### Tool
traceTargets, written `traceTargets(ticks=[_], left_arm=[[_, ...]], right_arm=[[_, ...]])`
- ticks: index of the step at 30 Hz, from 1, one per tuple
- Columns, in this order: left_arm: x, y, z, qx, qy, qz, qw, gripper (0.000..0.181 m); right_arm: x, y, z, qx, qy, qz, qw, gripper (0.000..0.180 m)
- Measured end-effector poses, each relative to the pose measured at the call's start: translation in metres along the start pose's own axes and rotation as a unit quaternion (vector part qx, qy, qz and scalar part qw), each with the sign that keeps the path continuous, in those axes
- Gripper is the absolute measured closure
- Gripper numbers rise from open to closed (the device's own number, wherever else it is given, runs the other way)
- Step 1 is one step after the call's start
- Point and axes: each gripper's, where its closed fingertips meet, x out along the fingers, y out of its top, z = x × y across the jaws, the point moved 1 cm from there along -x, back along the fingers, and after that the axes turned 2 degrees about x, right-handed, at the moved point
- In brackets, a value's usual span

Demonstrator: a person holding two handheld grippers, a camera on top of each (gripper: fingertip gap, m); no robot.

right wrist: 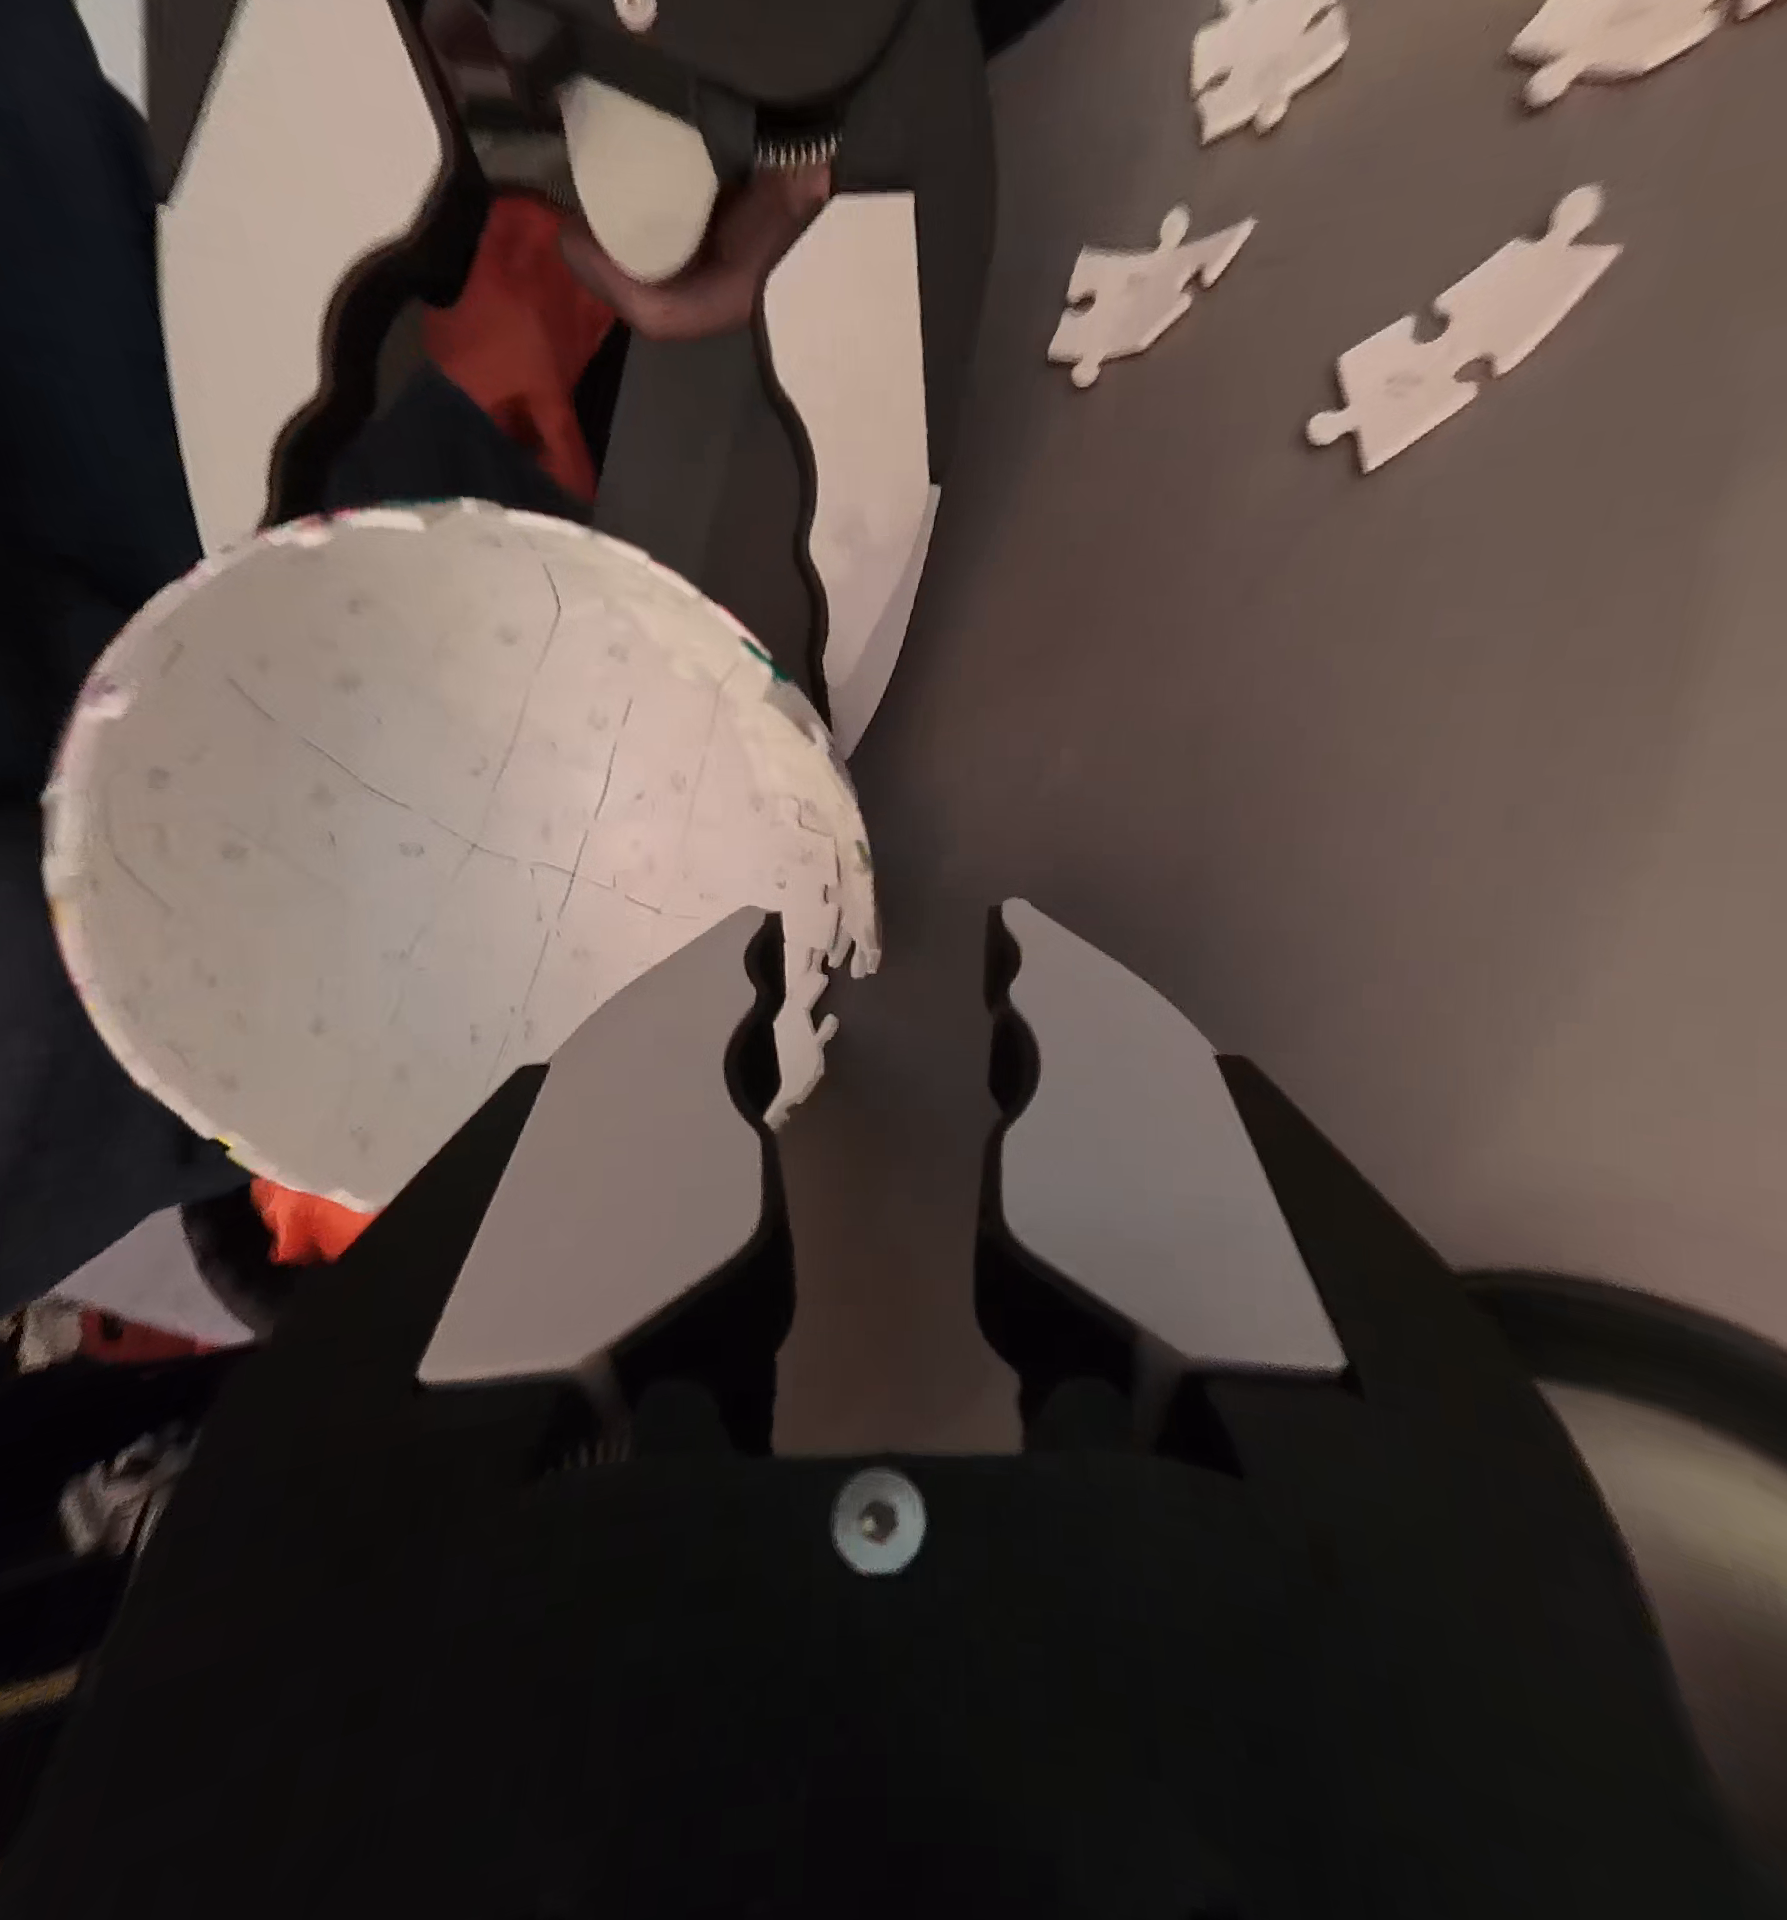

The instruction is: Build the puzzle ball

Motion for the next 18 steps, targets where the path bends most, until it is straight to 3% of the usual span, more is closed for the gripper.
traceTargets(ticks=[6, 18], left_arm=[[-0.0012, 0.0001, -0.0006, 0.002, -0.008, -0.017, 1.0, 0.076], [-0.0022, 0.0021, -0.0014, 0.002, -0.018, -0.034, 0.999, 0.077]], right_arm=[[0.0095, -0.0015, -0.0024, -0.002, 0.029, -0.029, 0.999, 0.147], [0.0097, -0.0063, 0.0021, -0.017, 0.014, -0.029, 0.999, 0.144]])
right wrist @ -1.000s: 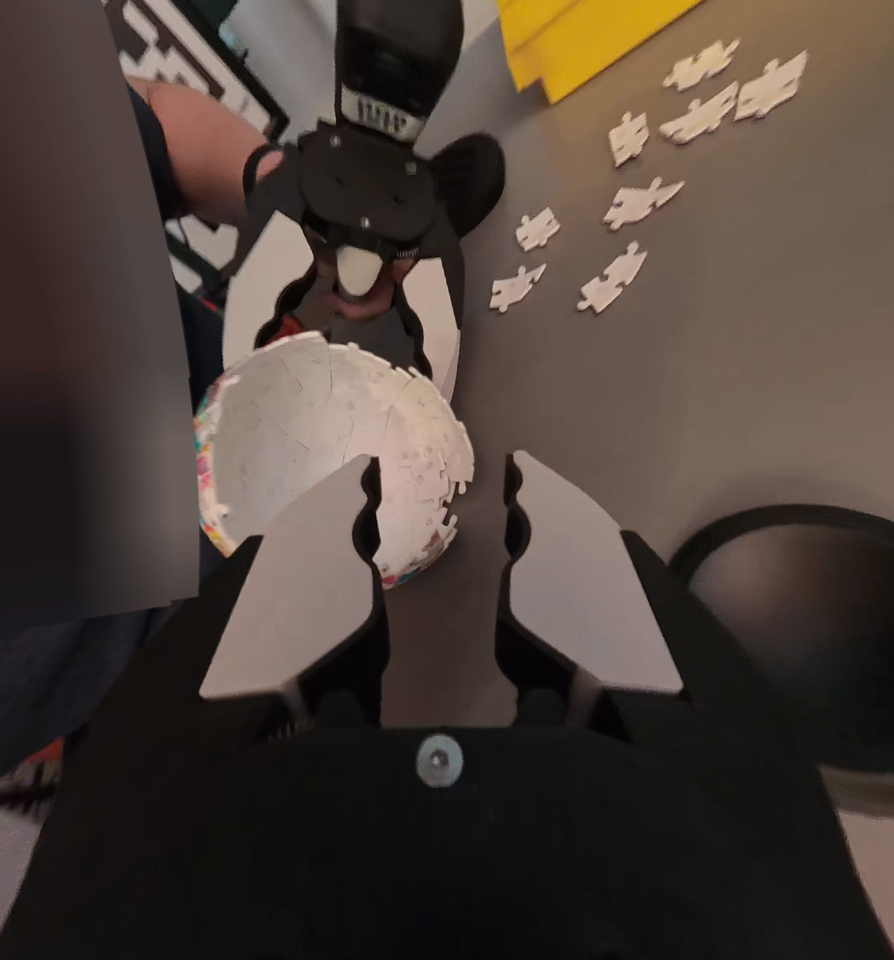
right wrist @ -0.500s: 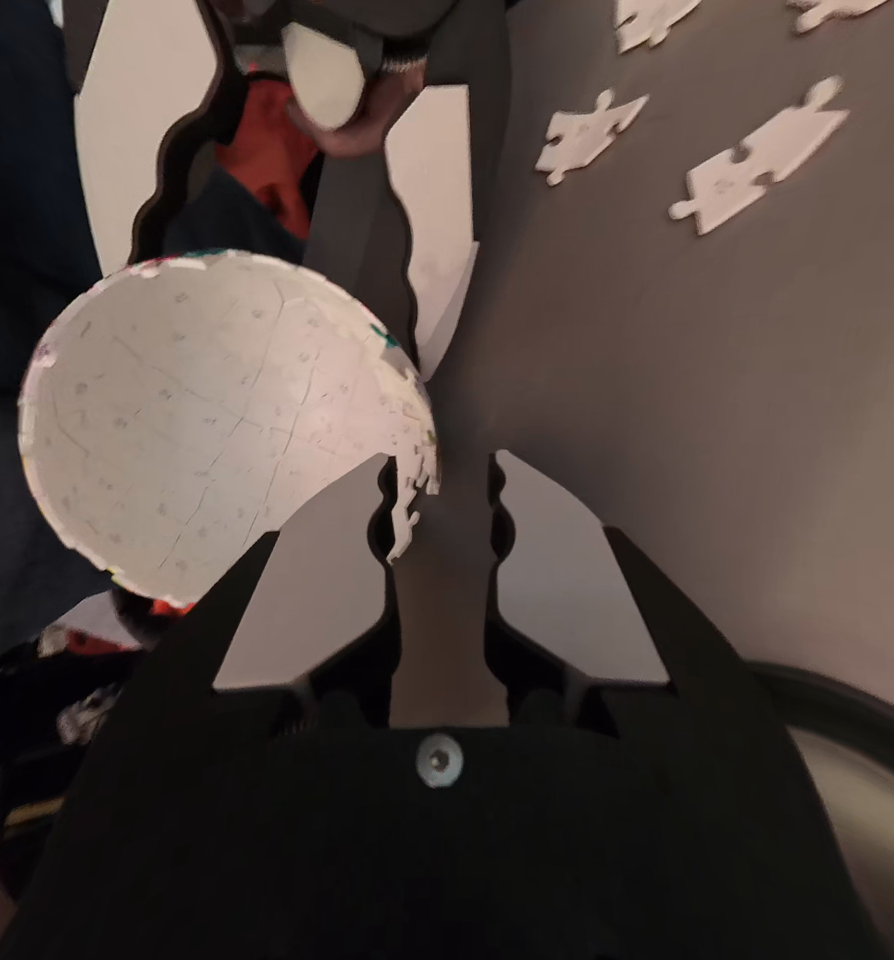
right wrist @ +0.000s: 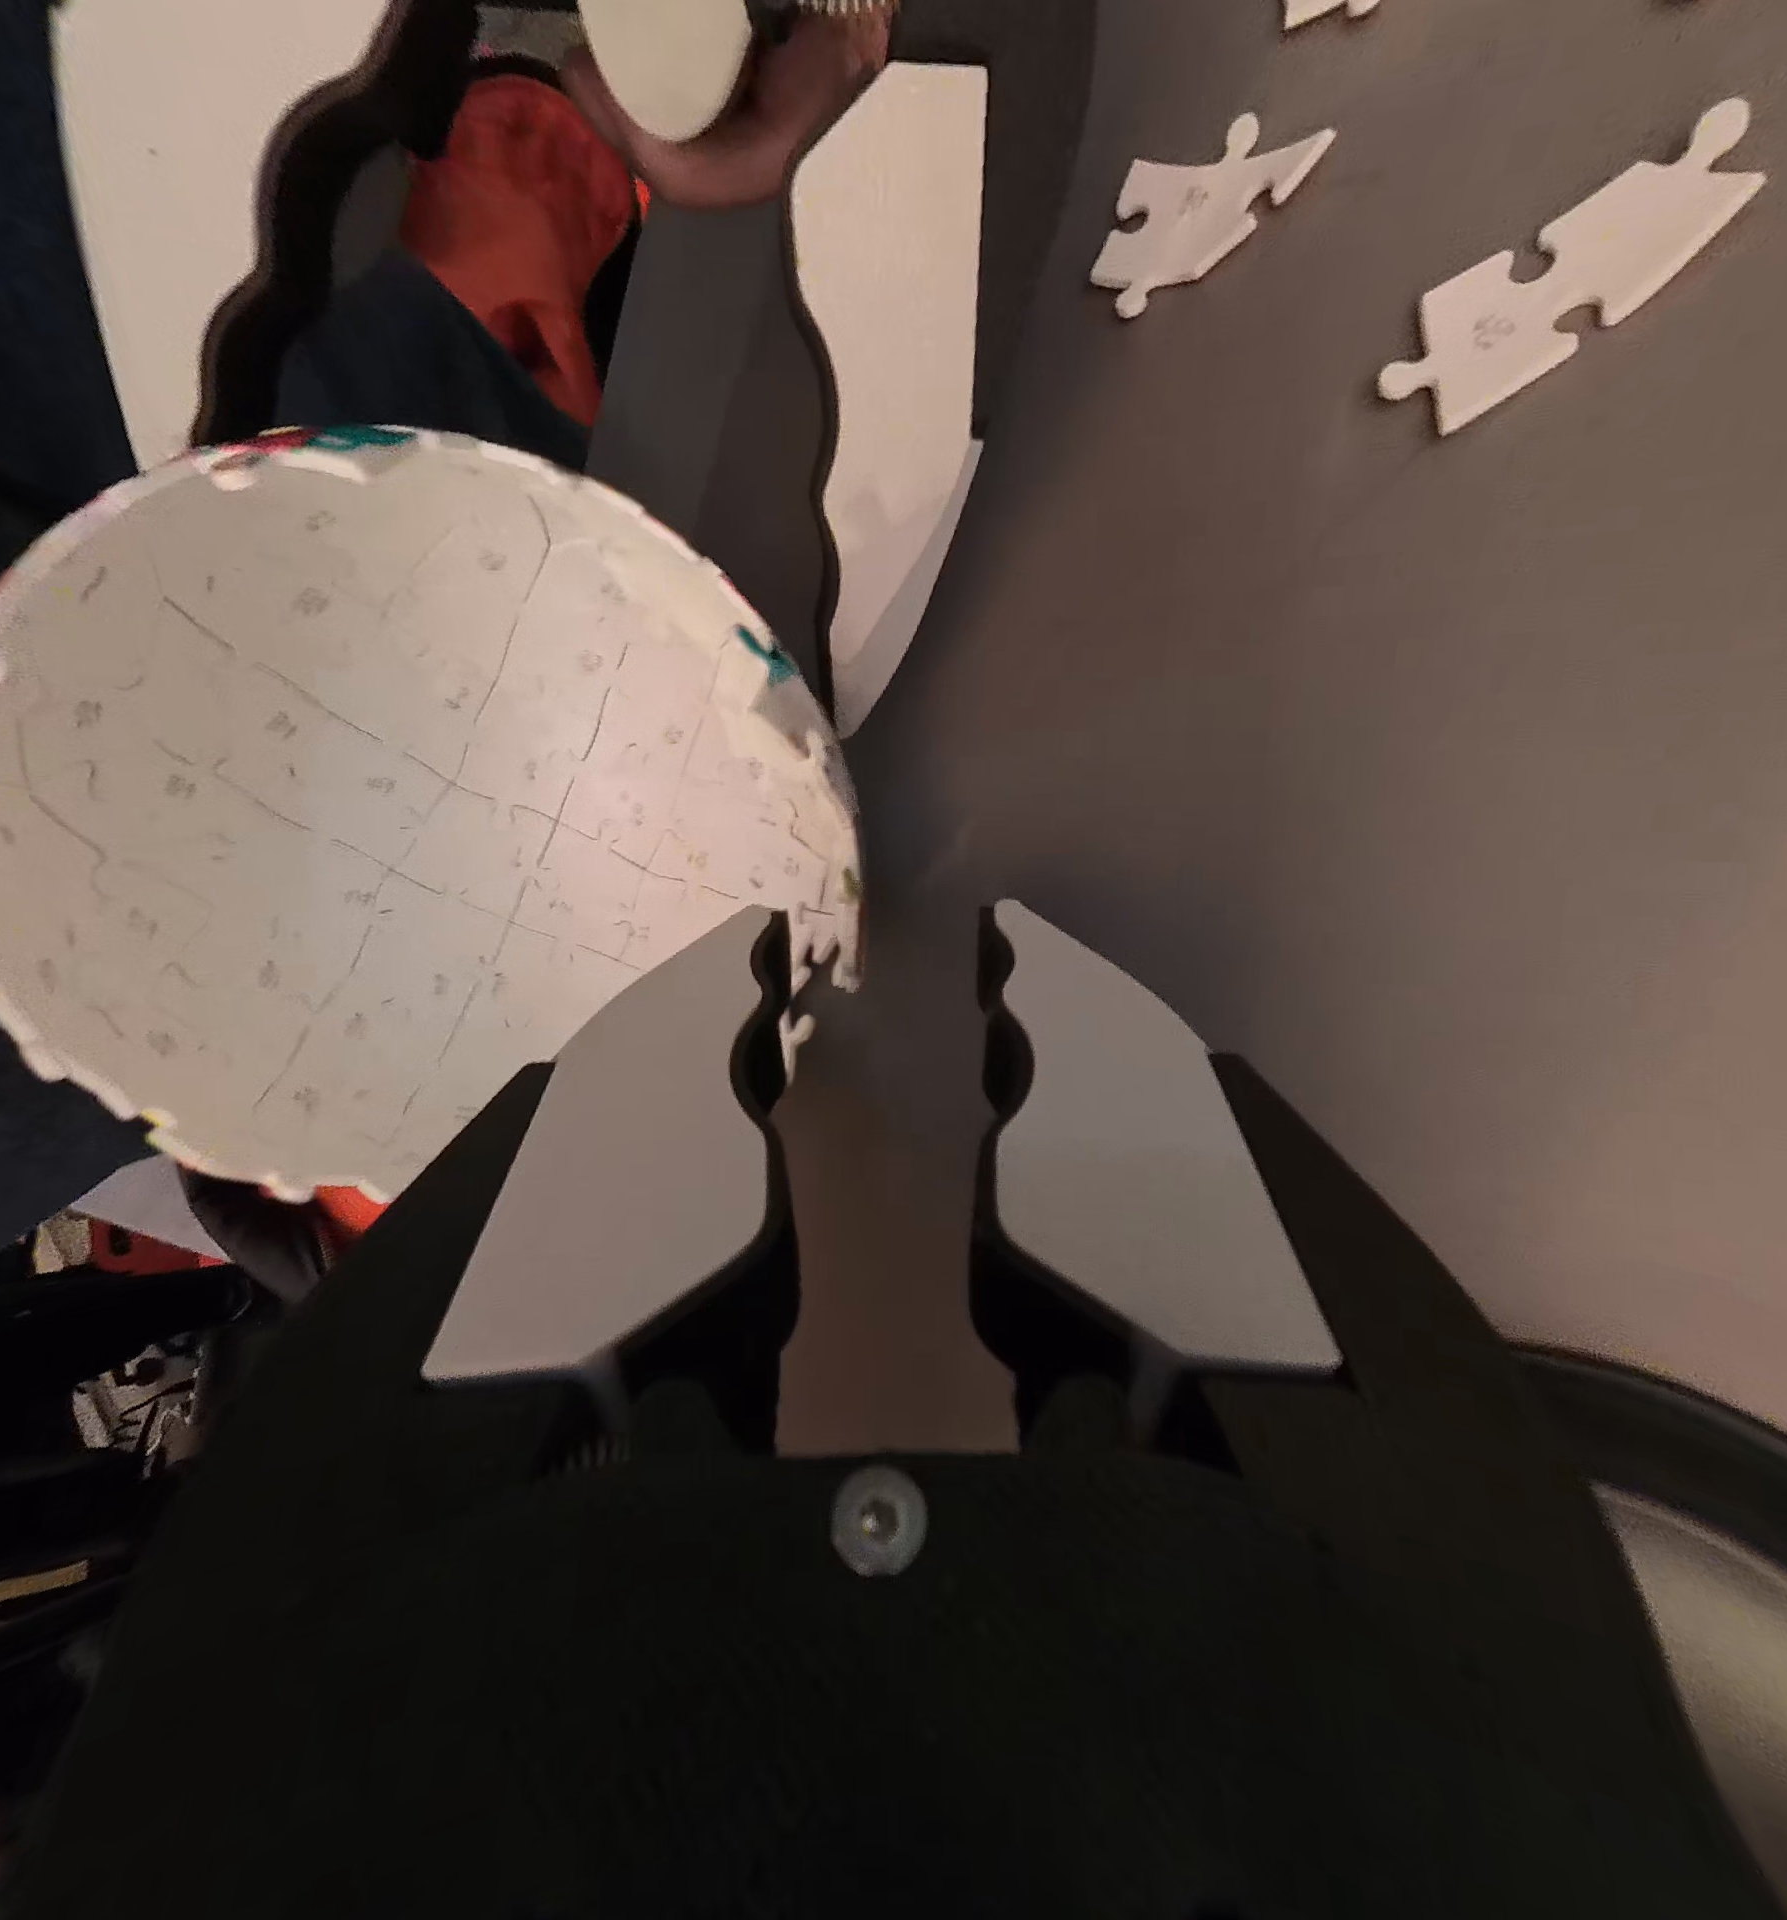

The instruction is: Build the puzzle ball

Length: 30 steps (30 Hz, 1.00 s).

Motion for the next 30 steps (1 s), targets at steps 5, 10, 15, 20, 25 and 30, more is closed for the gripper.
traceTargets(ticks=[5, 10, 15, 20, 25, 30], left_arm=[[-0.001, 0.003, -0.002, -0.015, -0.011, 0.005, 1.0, 0.077], [-0.001, 0.003, -0.001, -0.007, -0.008, -0.003, 1.0, 0.077], [-0.001, 0.003, -0.001, -0.003, -0.008, -0.006, 1.0, 0.078], [-0.001, 0.003, -0.001, -0.005, -0.007, -0.007, 1.0, 0.078], [-0.001, 0.004, -0.002, -0.007, -0.01, -0.007, 1.0, 0.078], [-0.001, 0.004, -0.001, 0.002, -0.007, -0.013, 1.0, 0.078]], right_arm=[[0.008, -0.001, 0.002, 0.001, 0.009, -0.01, 1.0, 0.144], [0.012, -0.001, 0.001, -0.012, 0.012, -0.015, 1.0, 0.15], [0.016, -0.007, 0.001, -0.016, 0.016, -0.046, 0.999, 0.155], [0.017, -0.01, -0.005, -0.011, 0.041, -0.057, 0.997, 0.174], [0.017, -0.01, -0.004, -0.003, 0.042, -0.054, 0.998, 0.175], [0.016, -0.01, -0.005, 0.013, 0.053, -0.05, 0.997, 0.175]])
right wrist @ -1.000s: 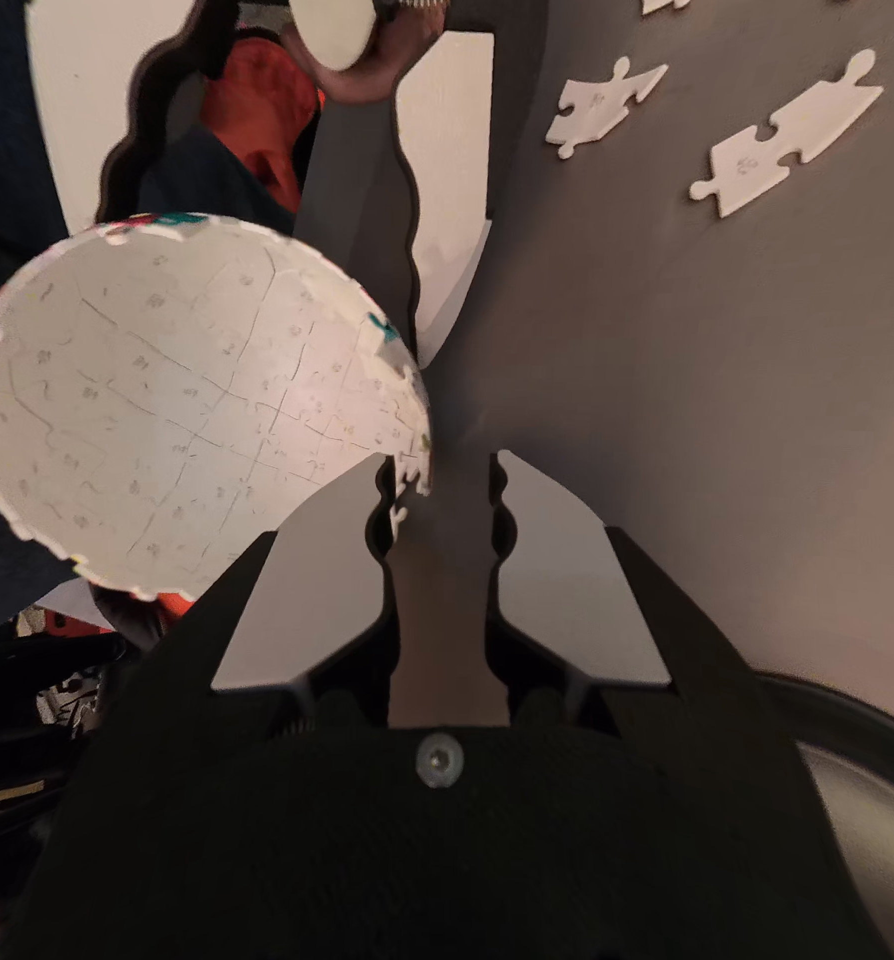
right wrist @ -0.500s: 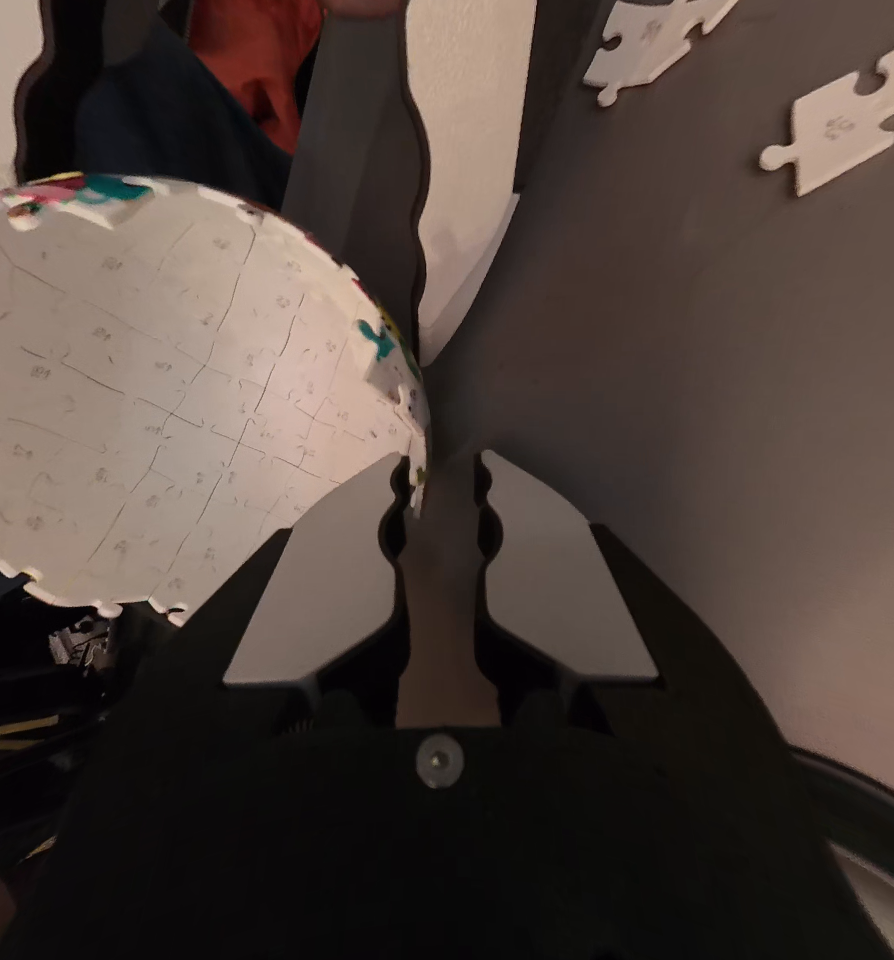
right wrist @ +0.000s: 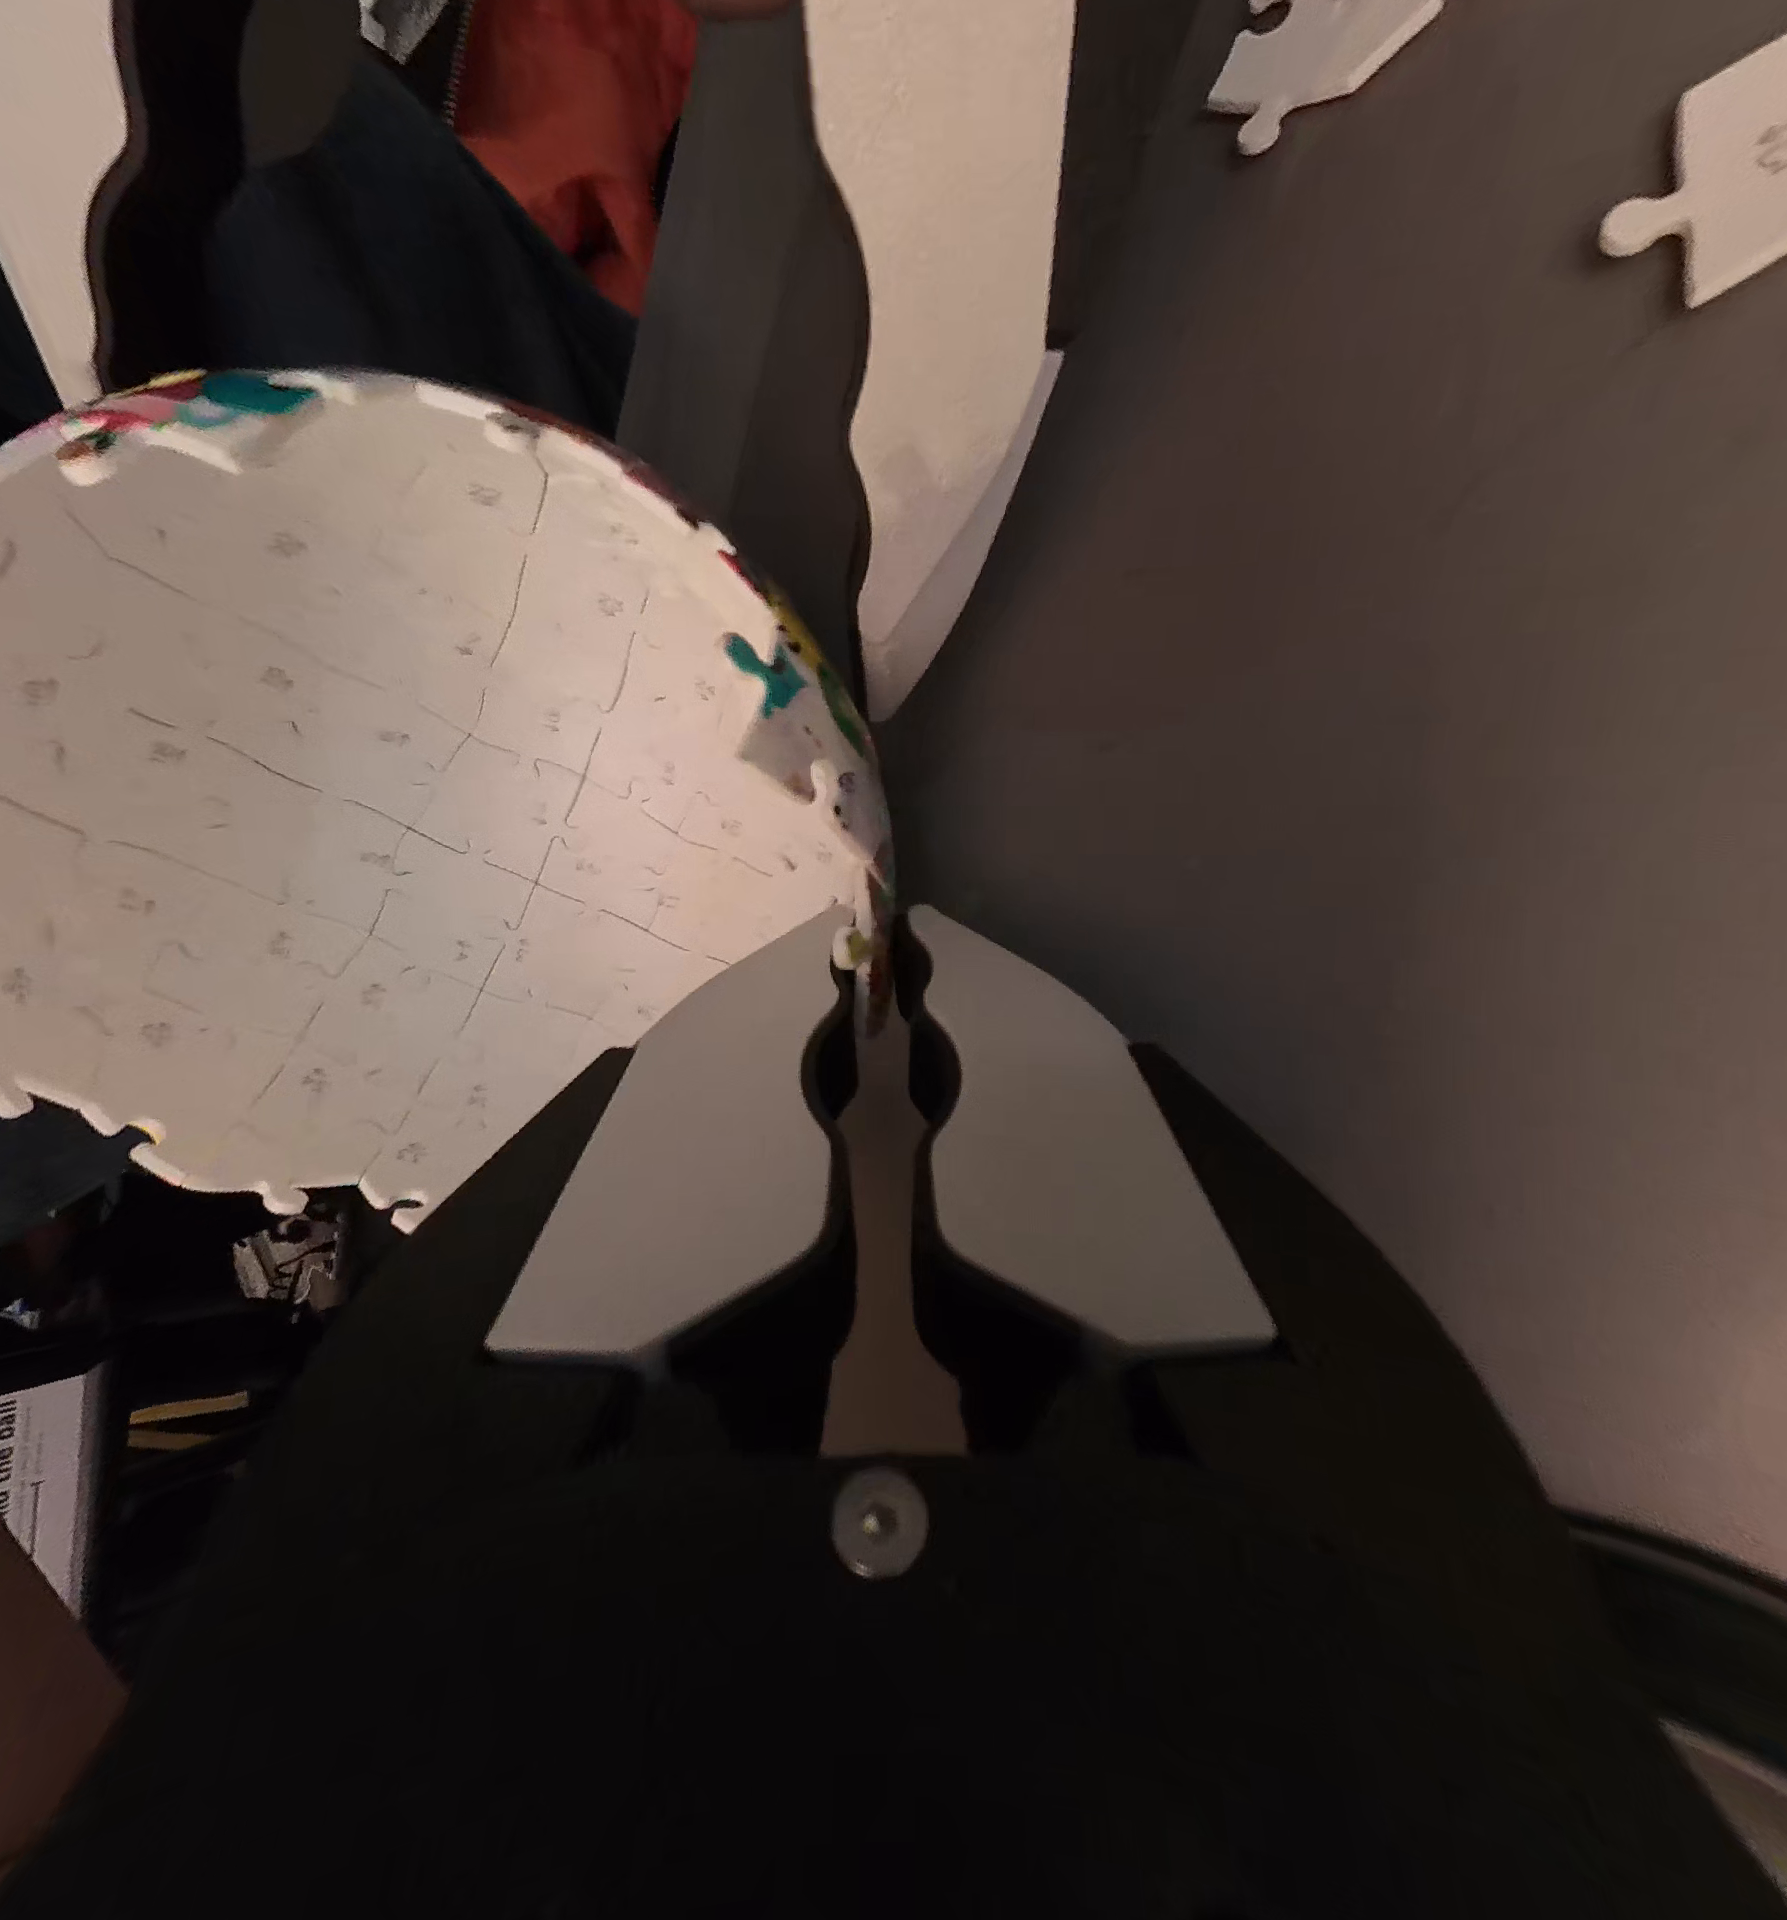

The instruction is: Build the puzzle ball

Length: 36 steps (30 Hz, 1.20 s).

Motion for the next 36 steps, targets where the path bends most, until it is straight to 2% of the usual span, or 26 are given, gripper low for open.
traceTargets(ticks=[2, 5, 11, 13, 22, 30, 36], left_arm=[[0.0001, -0.0004, 0.0001, 0.002, 0.002, -0.003, 1.0, 0.078], [0.0006, -0.0008, 0.0001, 0.002, 0.003, -0.005, 1.0, 0.079], [0.0002, 0.0002, -0.0004, -0.003, 0.001, 0.001, 1.0, 0.079], [0.0, 0.0003, -0.0008, -0.004, 0.001, 0.001, 1.0, 0.079], [0.0018, -0.0013, 0.0005, 0.003, 0.007, -0.007, 1.0, 0.079], [0.0022, -0.0022, 0.0011, 0.001, 0.006, -0.008, 1.0, 0.08], [-0.0002, 0.0004, 0.0, -0.008, -0.001, 0.0, 1.0, 0.082]], right_arm=[[-0.0009, 0.0027, 0.002, 0.003, -0.006, 0.008, 1.0, 0.168], [-0.0037, 0.0061, 0.0026, -0.002, -0.013, 0.014, 1.0, 0.168], [-0.0029, 0.0029, 0.0029, -0.015, -0.029, -0.015, 0.999, 0.169], [-0.0018, 0.0037, 0.001, -0.02, -0.025, -0.017, 0.999, 0.175], [-0.0015, 0.0032, 0.0002, 0.02, -0.017, -0.024, 0.999, 0.176], [-0.0008, 0.003, -0.0006, -0.002, -0.035, -0.028, 0.999, 0.175], [-0.0086, 0.0054, 0.001, -0.017, -0.054, -0.006, 0.998, 0.155]])
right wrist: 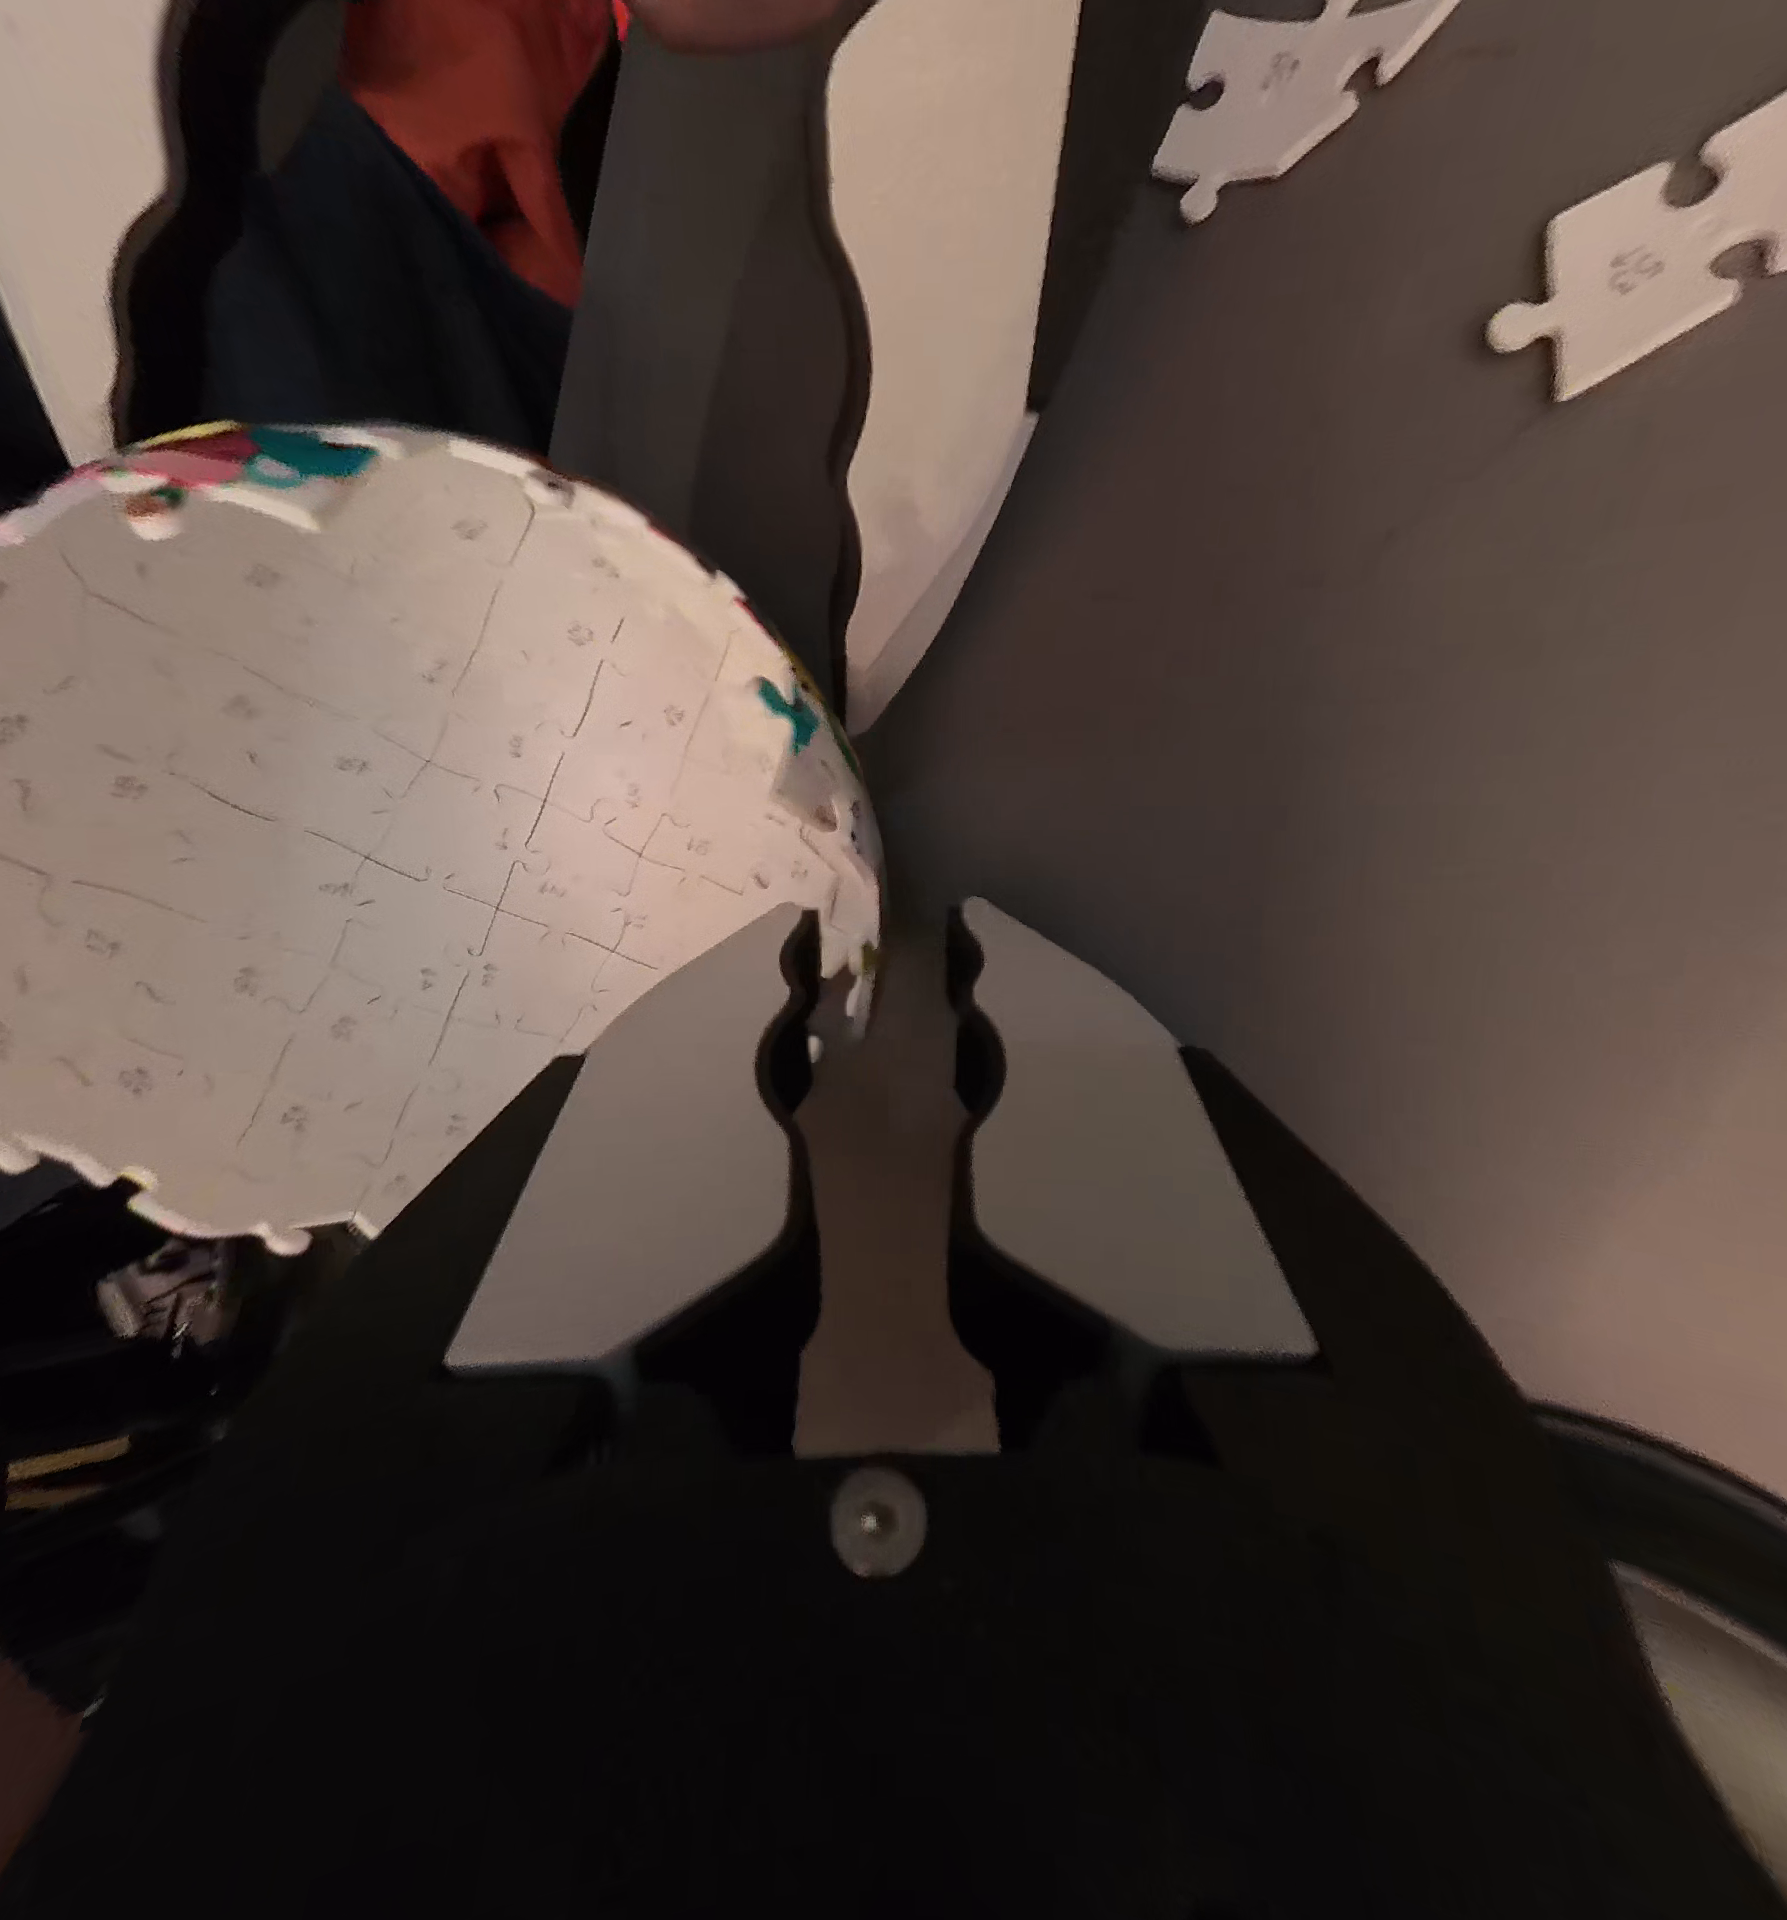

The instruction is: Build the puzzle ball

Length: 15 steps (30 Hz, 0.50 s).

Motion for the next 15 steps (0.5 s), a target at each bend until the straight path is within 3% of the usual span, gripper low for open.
traceTargets(ticks=[7, 15], left_arm=[[-0.003, 0.002, -0.001, -0.003, -0.011, -0.001, 1.0, 0.083], [-0.007, 0.007, -0.003, -0.012, -0.02, 0.015, 1.0, 0.086]], right_arm=[[-0.021, 0.004, 0.001, -0.045, -0.054, 0.059, 0.996, 0.142], [-0.03, -0.02, -0.001, -0.004, -0.067, 0.091, 0.994, 0.141]])
